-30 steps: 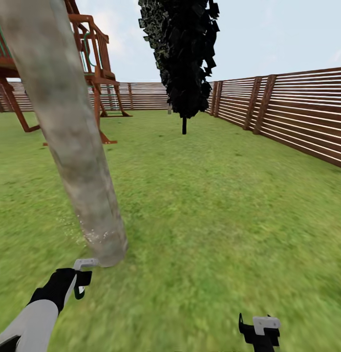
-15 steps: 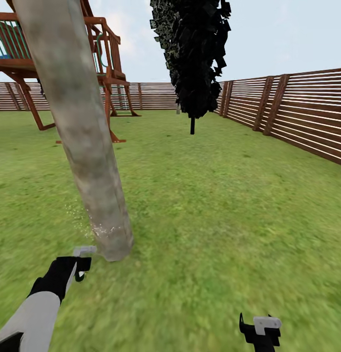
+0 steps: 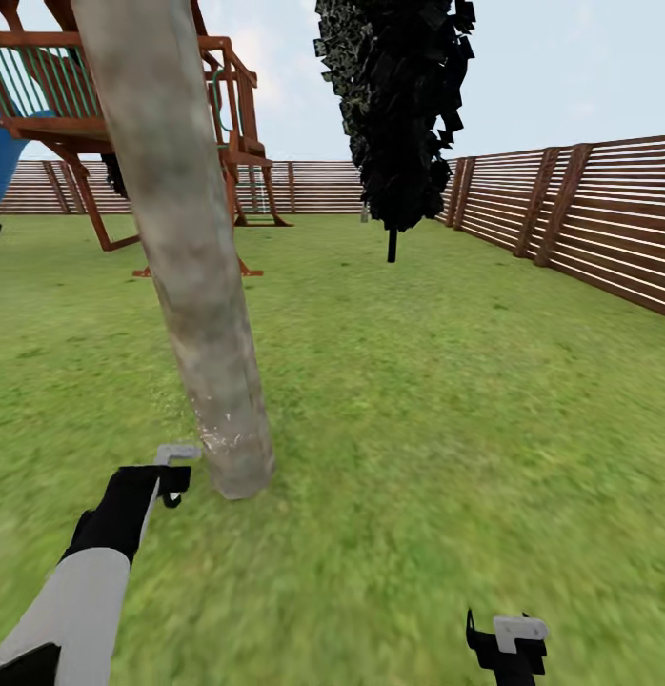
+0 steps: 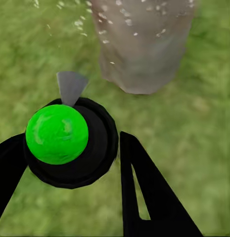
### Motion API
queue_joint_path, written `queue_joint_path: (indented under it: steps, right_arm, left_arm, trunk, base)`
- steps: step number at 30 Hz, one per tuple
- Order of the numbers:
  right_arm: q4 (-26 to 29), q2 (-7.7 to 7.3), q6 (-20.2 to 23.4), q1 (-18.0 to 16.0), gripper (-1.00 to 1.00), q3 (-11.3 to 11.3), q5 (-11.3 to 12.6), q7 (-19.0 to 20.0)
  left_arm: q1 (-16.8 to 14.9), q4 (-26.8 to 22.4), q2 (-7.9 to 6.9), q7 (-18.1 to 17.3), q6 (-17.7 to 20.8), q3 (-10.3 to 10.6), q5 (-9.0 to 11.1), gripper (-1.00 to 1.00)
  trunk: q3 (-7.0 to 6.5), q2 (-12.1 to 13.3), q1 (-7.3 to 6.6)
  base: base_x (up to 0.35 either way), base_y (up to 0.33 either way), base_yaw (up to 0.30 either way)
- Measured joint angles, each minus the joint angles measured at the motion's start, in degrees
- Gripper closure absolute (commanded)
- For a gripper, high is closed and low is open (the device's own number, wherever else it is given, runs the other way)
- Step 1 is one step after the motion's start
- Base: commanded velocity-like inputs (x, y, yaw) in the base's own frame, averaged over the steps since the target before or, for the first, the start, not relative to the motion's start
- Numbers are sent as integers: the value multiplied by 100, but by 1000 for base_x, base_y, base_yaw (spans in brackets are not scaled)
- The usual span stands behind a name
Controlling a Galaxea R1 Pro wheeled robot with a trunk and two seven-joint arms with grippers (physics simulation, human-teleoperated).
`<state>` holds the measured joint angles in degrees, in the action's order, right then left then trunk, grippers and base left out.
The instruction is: In the garden, pick up the pesticide atomizer on the floor and spray pesticide onto both trees until each tree trunk is fully covered.
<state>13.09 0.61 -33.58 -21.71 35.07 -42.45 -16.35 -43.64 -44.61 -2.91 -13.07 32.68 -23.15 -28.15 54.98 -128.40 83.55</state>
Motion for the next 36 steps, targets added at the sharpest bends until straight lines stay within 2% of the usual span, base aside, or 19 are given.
queue_joint_path:
  steps: [1, 2, 4, 5, 7, 8, 9, 11, 14, 15, 18, 21, 26, 31, 36]
  right_arm:
    - [-1, 0, 0, 0, -100, 0, 0, 0]
    - [0, 0, 0, 0, -100, 0, 0, 0]
    - [0, 0, 0, 0, -100, 0, 0, 0]
    - [0, 0, 3, 0, -100, 0, 0, 0]
    - [-2, 0, 3, 0, -100, -1, -1, 0]
    - [-2, 0, 3, 0, -100, 0, 0, 0]
    - [-3, 0, 1, 0, -100, 0, 0, 0]
    - [-1, 0, 1, 0, -100, 0, 0, 0]
    - [-3, 0, 2, 0, -100, 0, 0, 0]
    - [-4, 0, 1, 0, -100, 0, 0, 0]
    - [-8, 0, 0, 0, -100, 0, 0, 0]
    - [-2, -8, 5, 0, -100, 0, 0, 0]
    - [0, -6, 4, 0, -100, -1, -1, 0]
    - [-7, 0, 1, 0, -100, 0, 0, 0]
    - [-9, 0, 7, 0, -100, 0, 0, 0]
  left_arm:
    - [-28, -8, 78, -3, 10, 213, 25, 100]
    - [-45, -12, 122, -8, 41, 304, 0, 100]
    - [-104, -12, 79, -44, 324, 365, -37, 100]
    - [-112, -10, 23, -140, 411, 357, -38, 100]
    - [-100, -12, -326, -718, 482, 342, -76, 100]
    - [-100, -14, -418, -862, 500, 346, -51, 100]
    - [-102, -18, -447, -950, 515, 368, -31, 100]
    - [-118, -20, -405, -998, 535, 380, -8, 100]
    - [-122, -211, -165, -1009, 546, 392, -16, 100]
    - [-113, -292, -146, -1004, 538, 391, -58, 100]
    - [-54, -661, -191, -979, 548, 410, -113, 100]
    - [-39, -690, -218, -815, 570, 364, -125, 100]
    - [-22, -693, -355, -795, 576, 339, -128, 100]
    - [-76, -707, -268, -808, 595, 391, -53, 100]
    - [-52, -922, -265, -808, 635, 390, -68, 100]
  trunk:
    - [0, 0, 0]
    - [0, 0, 0]
    - [0, 0, 0]
    - [0, 0, 0]
    - [0, 0, 0]
    - [0, 0, 0]
    - [0, 0, 0]
    - [0, 0, 0]
    - [0, 0, 0]
    - [0, 0, 0]
    - [0, 0, 0]
    - [0, 0, 0]
    - [0, 0, 0]
    - [0, 0, 0]
    - [0, 0, 0]
  base:
    - [-42, 0, 3]
    - [-14, 0, 1]
    - [-5, 0, 0]
    - [-1, 0, 0]
    - [0, 0, 0]
    - [0, 0, 0]
    - [0, 0, 0]
    - [0, 0, 0]
    - [0, 0, 169]
    - [6, 0, 255]
    - [248, 0, 70]
    - [335, 11, 3]
    - [162, 33, 0]
    - [3, -3, 194]
    - [0, -219, 102]
